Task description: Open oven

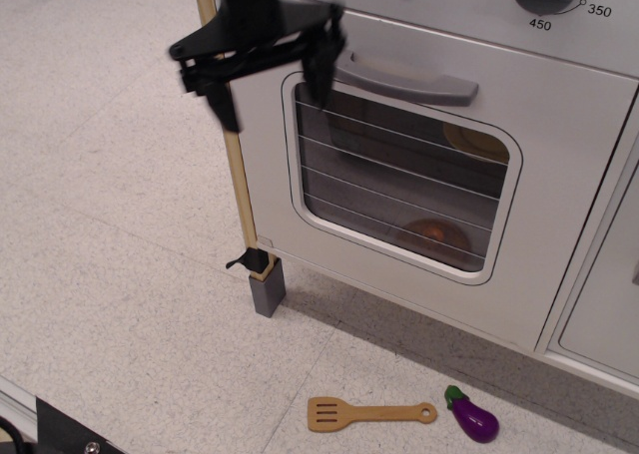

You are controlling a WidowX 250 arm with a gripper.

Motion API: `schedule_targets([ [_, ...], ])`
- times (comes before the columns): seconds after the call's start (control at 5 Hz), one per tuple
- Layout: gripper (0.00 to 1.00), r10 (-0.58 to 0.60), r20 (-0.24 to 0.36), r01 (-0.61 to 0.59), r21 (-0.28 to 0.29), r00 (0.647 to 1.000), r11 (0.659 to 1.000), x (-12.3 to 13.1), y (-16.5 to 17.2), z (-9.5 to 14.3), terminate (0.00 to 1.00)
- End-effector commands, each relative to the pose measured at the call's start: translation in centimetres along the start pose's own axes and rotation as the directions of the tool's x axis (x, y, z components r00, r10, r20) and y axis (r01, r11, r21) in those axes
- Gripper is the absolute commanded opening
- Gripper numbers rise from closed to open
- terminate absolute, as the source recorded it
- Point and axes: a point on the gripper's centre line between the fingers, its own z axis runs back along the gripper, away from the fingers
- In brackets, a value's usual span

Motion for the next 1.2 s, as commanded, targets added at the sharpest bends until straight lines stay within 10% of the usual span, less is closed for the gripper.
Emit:
schedule_targets([
  [0.0, 1.0, 0.392, 0.001, -0.384, -0.202, 0.92, 0.901, 2.9, -4.3, 1.0, 0.0],
  [0.6, 1.0, 0.576, -0.048, -0.572, -0.203, 0.816, 0.795, 2.4, -5.9, -3.0, 0.0],
  [1.0, 1.0, 0.574, -0.072, -0.577, -0.164, 0.816, 0.8, 1.6, -4.4, -4.6, 0.0],
])
